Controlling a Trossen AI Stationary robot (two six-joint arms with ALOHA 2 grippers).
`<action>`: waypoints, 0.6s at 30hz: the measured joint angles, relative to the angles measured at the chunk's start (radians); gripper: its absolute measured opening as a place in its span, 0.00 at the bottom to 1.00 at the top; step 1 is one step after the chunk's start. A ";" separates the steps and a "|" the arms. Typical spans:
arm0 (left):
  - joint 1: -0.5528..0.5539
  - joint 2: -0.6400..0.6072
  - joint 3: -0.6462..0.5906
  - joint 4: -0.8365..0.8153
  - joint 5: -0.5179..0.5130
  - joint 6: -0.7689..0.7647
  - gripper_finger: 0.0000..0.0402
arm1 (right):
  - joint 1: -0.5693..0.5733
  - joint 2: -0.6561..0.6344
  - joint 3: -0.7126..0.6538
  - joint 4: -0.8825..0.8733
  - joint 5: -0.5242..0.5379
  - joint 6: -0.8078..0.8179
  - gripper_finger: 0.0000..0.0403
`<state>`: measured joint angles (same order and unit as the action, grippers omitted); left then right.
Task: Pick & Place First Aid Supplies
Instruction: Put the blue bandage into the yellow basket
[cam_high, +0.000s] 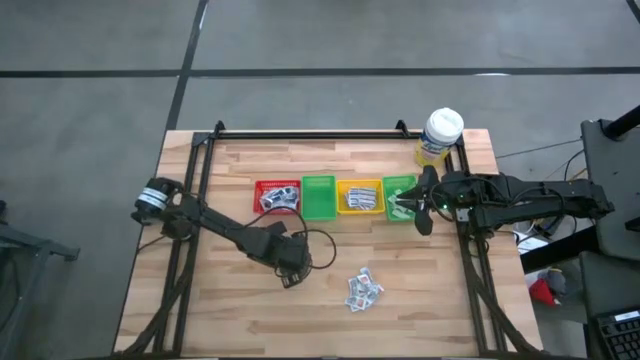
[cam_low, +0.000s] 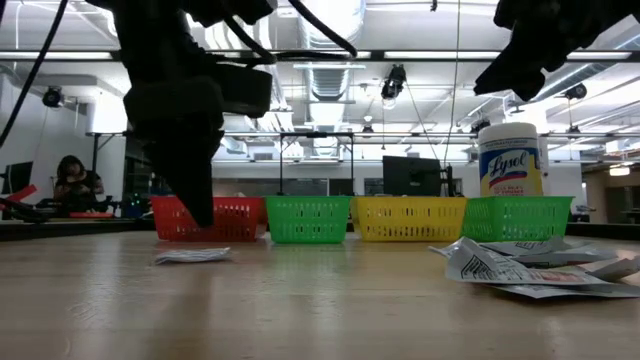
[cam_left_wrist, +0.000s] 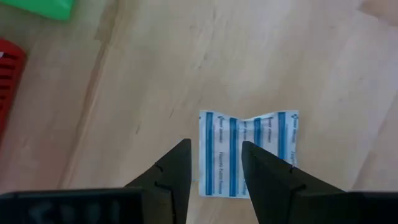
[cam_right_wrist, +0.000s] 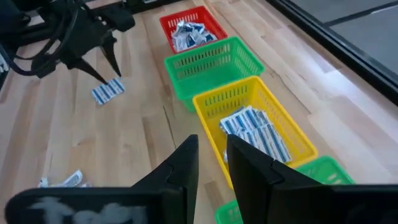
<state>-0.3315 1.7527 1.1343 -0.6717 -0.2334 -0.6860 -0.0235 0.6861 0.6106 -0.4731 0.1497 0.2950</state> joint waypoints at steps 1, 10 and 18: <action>0.003 0.000 -0.001 -0.001 -0.001 0.000 0.34 | 0.000 -0.001 -0.006 0.011 0.000 0.000 0.19; 0.031 0.040 -0.003 -0.006 0.019 0.008 0.34 | 0.000 -0.005 -0.026 0.070 0.000 -0.007 0.17; 0.040 0.070 -0.014 -0.003 0.048 0.004 0.34 | 0.000 -0.005 -0.026 0.070 0.000 -0.007 0.20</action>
<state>-0.2911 1.8226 1.1200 -0.6746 -0.1855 -0.6819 -0.0235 0.6811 0.5846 -0.4026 0.1497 0.2878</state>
